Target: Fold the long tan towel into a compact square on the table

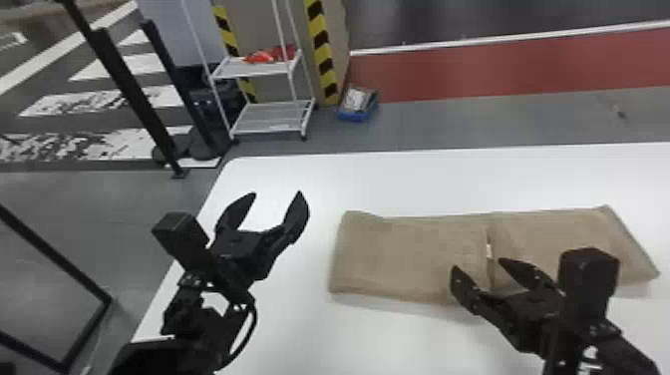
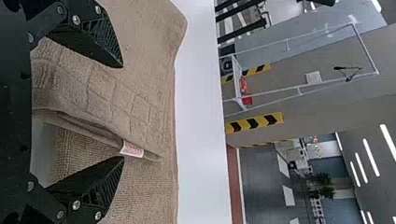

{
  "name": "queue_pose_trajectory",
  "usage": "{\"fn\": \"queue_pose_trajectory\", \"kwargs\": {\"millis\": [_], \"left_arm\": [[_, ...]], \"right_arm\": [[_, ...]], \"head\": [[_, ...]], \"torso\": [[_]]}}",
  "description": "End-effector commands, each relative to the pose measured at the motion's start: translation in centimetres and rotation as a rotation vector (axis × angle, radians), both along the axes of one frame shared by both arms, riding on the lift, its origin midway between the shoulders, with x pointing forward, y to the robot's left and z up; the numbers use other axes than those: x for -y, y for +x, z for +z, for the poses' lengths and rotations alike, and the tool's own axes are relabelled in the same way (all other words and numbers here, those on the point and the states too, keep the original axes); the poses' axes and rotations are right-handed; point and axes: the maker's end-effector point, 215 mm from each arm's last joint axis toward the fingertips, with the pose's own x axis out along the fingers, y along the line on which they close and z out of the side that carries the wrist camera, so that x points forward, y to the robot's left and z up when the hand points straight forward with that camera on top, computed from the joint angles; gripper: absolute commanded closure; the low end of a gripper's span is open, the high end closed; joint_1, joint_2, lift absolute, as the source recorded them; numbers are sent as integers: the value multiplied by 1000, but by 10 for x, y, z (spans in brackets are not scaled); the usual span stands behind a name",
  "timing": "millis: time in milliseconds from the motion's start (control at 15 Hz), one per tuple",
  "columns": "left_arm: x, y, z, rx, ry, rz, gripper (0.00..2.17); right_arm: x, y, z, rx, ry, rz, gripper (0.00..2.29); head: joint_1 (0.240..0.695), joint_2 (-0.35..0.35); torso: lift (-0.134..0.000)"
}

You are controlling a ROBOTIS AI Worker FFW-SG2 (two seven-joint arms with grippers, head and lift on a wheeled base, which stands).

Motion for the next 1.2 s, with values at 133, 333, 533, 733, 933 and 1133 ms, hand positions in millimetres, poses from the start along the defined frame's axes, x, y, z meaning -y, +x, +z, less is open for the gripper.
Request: {"fn": "queue_pose_trajectory", "kwargs": {"millis": [133, 333, 533, 733, 933, 1133], "left_arm": [[5, -1, -2, -6, -3, -5, 87], [9, -1, 0, -5, 2, -9, 90], [11, -2, -3, -11, 1, -13, 90], [14, -2, -5, -16, 7, -16, 90], [20, -2, -9, -24, 11, -27, 90], [23, 1, -8, -21, 8, -32, 90]], "right_arm": [[-5, 3, -10, -24, -2, 11, 289], [-10, 3, -4, -5, 7, 16, 407], [-10, 2, -8, -17, 1, 18, 407], [-6, 1, -7, -11, -2, 6, 407], [9, 0, -4, -4, -5, -23, 407], [10, 1, -7, -18, -13, -23, 407]], "head": [[695, 264], [695, 265], [695, 266], [695, 262], [695, 256], [695, 235]], "torso": [[-125], [-125], [-125], [-125], [-125], [-125]]}}
